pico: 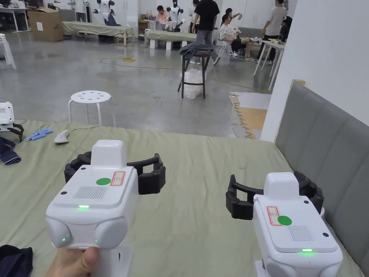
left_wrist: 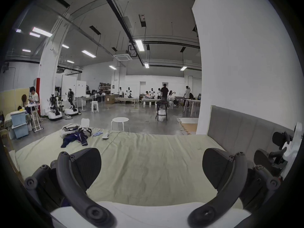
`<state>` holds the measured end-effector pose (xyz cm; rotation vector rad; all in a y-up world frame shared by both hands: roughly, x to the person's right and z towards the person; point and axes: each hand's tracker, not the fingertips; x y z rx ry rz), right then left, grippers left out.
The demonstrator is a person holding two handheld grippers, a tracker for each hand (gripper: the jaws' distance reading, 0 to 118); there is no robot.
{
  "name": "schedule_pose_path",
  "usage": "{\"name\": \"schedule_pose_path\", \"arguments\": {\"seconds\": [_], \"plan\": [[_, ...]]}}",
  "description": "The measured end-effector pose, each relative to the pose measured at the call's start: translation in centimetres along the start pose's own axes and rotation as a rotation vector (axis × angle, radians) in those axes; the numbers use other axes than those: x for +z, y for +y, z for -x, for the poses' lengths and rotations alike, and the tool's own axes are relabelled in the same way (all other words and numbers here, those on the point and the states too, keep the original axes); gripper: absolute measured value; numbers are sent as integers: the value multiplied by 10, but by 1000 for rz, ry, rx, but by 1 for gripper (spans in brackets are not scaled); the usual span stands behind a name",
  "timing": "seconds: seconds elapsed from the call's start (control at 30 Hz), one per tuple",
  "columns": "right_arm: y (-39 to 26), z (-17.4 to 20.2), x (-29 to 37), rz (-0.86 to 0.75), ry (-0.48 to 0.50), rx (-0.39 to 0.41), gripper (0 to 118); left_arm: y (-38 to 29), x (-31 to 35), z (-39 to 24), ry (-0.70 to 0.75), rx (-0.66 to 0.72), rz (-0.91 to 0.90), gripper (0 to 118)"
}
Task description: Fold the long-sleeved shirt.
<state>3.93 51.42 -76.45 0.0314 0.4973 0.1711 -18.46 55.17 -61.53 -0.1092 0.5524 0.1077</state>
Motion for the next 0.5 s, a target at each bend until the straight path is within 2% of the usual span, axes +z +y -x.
{"name": "schedule_pose_path", "arguments": {"seconds": [0.5], "plan": [[13, 3, 8, -25, 13, -12, 118, 3, 7, -8, 61, -78, -51, 111]]}}
